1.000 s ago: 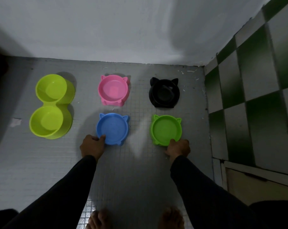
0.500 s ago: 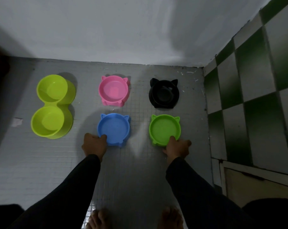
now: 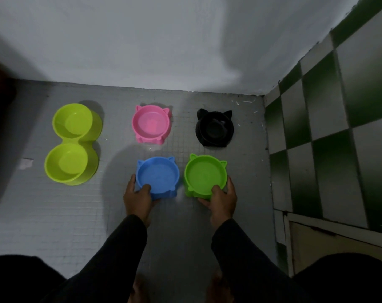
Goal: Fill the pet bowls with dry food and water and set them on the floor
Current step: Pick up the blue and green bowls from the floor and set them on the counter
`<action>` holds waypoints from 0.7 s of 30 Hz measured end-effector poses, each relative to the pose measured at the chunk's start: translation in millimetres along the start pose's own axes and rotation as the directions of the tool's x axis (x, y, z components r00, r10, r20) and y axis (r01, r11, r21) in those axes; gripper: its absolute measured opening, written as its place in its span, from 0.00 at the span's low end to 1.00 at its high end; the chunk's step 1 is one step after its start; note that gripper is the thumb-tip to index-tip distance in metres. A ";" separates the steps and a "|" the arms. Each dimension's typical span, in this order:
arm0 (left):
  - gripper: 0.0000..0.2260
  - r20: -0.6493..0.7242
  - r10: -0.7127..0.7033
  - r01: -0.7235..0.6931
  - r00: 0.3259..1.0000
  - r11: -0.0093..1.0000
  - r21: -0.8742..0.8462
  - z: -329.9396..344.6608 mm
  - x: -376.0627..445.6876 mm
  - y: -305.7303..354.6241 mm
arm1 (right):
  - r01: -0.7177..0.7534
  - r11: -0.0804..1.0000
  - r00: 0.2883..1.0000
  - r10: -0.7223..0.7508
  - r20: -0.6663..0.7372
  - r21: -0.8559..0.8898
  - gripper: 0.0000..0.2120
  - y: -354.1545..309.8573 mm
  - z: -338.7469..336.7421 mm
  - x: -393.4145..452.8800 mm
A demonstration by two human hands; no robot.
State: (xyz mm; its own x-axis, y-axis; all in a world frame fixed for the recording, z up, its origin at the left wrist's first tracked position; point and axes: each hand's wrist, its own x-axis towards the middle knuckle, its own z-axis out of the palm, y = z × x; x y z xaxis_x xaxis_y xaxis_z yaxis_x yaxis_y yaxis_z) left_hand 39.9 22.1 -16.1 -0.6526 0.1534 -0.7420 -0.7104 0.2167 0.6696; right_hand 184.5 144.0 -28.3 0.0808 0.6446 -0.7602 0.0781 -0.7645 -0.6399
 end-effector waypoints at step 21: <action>0.28 0.067 0.005 0.006 0.998 0.985 -0.172 -35.3 -236.4 196.3 | -0.016 0.999 0.985 0.009 0.170 0.042 0.30 -201.8 -50.6 -252.3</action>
State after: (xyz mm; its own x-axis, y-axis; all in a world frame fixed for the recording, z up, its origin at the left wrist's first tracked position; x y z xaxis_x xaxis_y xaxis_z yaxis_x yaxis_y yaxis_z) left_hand 45.4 -5.7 291.9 -0.6373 0.2187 -0.7390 -0.7492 0.0488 0.6605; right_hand 198.6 136.1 298.2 -0.0885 0.6271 -0.7739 0.0347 -0.7745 -0.6316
